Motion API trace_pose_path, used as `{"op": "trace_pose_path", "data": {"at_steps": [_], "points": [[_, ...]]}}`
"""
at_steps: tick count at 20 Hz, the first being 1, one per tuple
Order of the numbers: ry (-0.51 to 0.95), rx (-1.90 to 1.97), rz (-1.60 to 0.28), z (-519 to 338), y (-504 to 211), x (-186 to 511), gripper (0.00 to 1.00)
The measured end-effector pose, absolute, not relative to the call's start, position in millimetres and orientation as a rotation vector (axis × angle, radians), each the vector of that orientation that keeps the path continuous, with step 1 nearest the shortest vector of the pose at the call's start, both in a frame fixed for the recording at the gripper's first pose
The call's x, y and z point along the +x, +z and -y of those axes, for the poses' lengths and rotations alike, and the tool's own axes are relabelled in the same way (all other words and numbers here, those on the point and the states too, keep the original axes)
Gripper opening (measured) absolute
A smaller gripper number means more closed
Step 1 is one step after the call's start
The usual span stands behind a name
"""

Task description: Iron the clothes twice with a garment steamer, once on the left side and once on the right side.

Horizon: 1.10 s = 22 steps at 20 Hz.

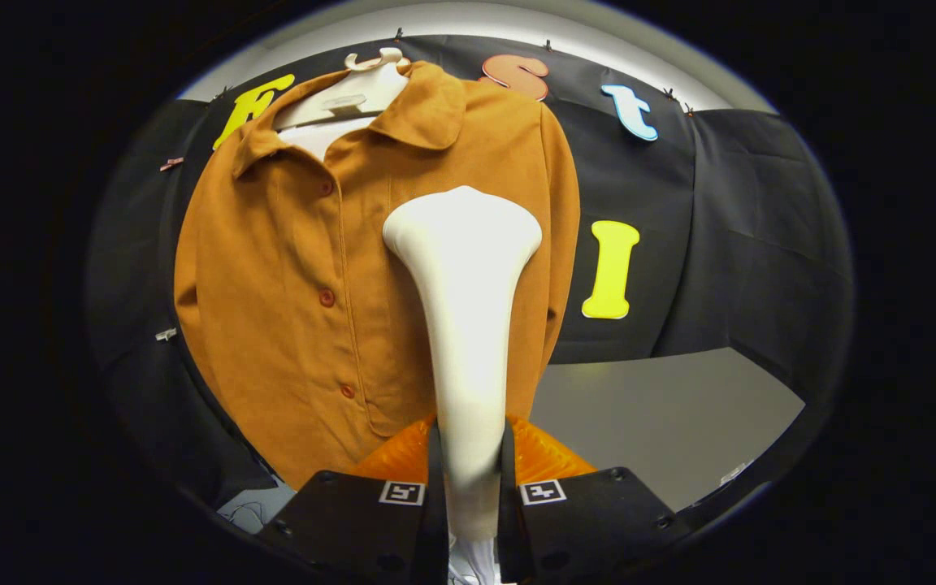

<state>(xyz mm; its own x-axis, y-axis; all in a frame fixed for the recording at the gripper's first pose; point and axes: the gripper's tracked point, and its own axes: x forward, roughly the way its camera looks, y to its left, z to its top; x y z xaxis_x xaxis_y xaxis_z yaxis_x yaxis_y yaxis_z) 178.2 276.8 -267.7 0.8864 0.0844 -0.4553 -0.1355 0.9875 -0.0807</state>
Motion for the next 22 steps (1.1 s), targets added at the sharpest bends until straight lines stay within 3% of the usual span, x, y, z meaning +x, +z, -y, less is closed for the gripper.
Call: {"op": "trace_pose_path", "data": {"at_steps": [22], "points": [[-0.010,-0.095,-0.850,-270.8,-449.7,109.9,0.28]]}}
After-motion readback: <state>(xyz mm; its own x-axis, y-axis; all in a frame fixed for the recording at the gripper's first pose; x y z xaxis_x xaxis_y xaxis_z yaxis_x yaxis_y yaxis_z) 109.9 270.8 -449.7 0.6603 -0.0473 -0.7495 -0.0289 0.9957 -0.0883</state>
